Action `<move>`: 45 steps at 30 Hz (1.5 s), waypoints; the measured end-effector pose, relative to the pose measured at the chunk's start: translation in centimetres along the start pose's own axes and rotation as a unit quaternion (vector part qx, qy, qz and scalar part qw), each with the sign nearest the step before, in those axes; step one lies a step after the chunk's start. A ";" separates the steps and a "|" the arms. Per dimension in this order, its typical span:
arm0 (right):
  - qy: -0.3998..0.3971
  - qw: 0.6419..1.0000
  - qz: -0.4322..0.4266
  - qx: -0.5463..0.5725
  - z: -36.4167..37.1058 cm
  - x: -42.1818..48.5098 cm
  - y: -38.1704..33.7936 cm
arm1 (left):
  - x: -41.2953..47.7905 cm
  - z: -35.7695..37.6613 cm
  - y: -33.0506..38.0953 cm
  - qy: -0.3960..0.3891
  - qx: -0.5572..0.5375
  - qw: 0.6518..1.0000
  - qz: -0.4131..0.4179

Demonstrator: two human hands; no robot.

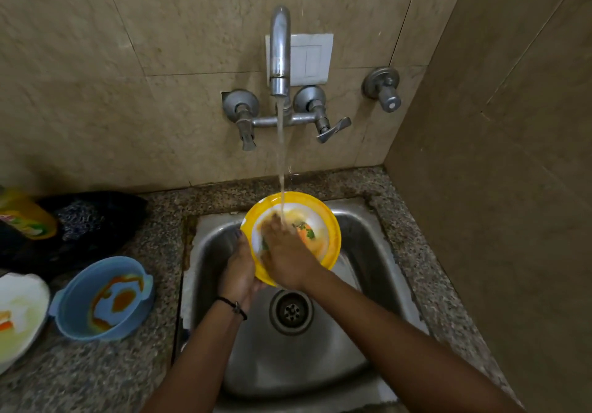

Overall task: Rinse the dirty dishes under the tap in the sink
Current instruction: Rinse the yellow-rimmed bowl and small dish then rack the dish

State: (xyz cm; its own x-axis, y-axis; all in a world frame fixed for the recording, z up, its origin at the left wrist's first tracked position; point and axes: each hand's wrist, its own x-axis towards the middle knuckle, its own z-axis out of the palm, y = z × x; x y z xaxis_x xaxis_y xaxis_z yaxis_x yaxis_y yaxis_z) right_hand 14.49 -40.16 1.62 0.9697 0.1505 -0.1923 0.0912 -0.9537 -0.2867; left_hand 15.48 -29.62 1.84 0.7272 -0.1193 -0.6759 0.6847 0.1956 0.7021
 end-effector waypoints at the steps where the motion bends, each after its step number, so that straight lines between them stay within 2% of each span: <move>1: 0.000 0.999 -0.020 0.026 0.4 0.0 -0.6 | 0.4 -0.4 -0.1 0.006 0.005 1.000 -0.005; 4: 0.013 0.985 -0.100 0.143 2.1 -1.7 -1.0 | 0.8 -1.5 0.3 0.014 0.004 1.000 -0.010; 6: 0.046 0.972 -0.153 0.174 2.5 -3.8 -0.8 | 0.6 -2.0 0.6 0.014 0.009 1.000 -0.001; 8: 0.054 0.963 -0.210 0.159 2.5 -5.1 1.1 | 0.8 -2.3 0.6 -0.001 0.009 1.000 0.009; 9: 0.062 0.967 -0.223 0.107 2.6 -5.3 2.5 | 1.1 -2.5 0.6 -0.007 0.011 1.000 0.013; 12: 0.107 0.973 -0.194 -0.060 3.1 -5.4 6.0 | 1.6 -2.7 0.9 -0.010 -0.001 1.000 0.018; 14: 0.102 0.971 -0.193 -0.092 3.3 -5.6 5.4 | 1.6 -2.4 0.9 -0.004 -0.016 1.000 0.016; 20: 0.125 0.976 -0.169 0.059 4.4 -5.1 0.0 | 1.3 -1.7 0.1 0.011 0.000 1.000 0.013; 24: 0.109 0.967 -0.225 0.041 3.6 -6.1 4.1 | 1.4 -2.9 1.1 0.001 0.039 0.998 0.041; 29: 0.167 0.972 -0.164 0.017 1.1 -5.6 6.8 | 2.4 -3.3 0.9 -0.001 0.027 0.999 0.045; 31: 0.125 0.978 -0.166 -0.007 0.7 -4.6 5.0 | 1.8 -2.6 0.5 0.006 0.023 0.999 0.021; 34: 0.015 0.984 -0.175 0.018 0.6 -2.9 2.1 | 1.3 -1.7 -0.3 -0.013 0.017 1.000 -0.003; 36: -0.019 0.990 -0.137 -0.001 0.5 -1.3 2.1 | 1.8 -1.7 -0.7 -0.019 0.016 1.000 -0.004; 39: 0.042 0.992 -0.008 -0.115 0.9 0.4 3.0 | 1.7 -1.7 -0.5 -0.016 0.017 1.000 -0.008; 40: 0.056 0.991 0.023 -0.118 1.2 0.5 2.5 | 1.6 -1.7 -0.2 -0.020 0.020 1.000 -0.005; 42: 0.075 0.994 0.002 -0.077 1.9 0.7 1.1 | 1.8 -1.7 0.0 -0.025 0.029 0.999 0.002; 45: 0.083 0.985 -0.087 -0.122 1.5 1.1 0.7 | 1.7 -1.8 -0.4 0.000 0.046 0.999 0.000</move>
State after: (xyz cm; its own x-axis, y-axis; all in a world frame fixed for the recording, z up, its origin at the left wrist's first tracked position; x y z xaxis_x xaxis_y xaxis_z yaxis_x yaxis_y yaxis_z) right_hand 15.30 -40.26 -0.15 0.9562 0.2926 0.0025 0.2921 -0.9542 -0.0647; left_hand 16.36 -28.16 0.04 0.7272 -0.1194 -0.6759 0.6862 0.1045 0.7199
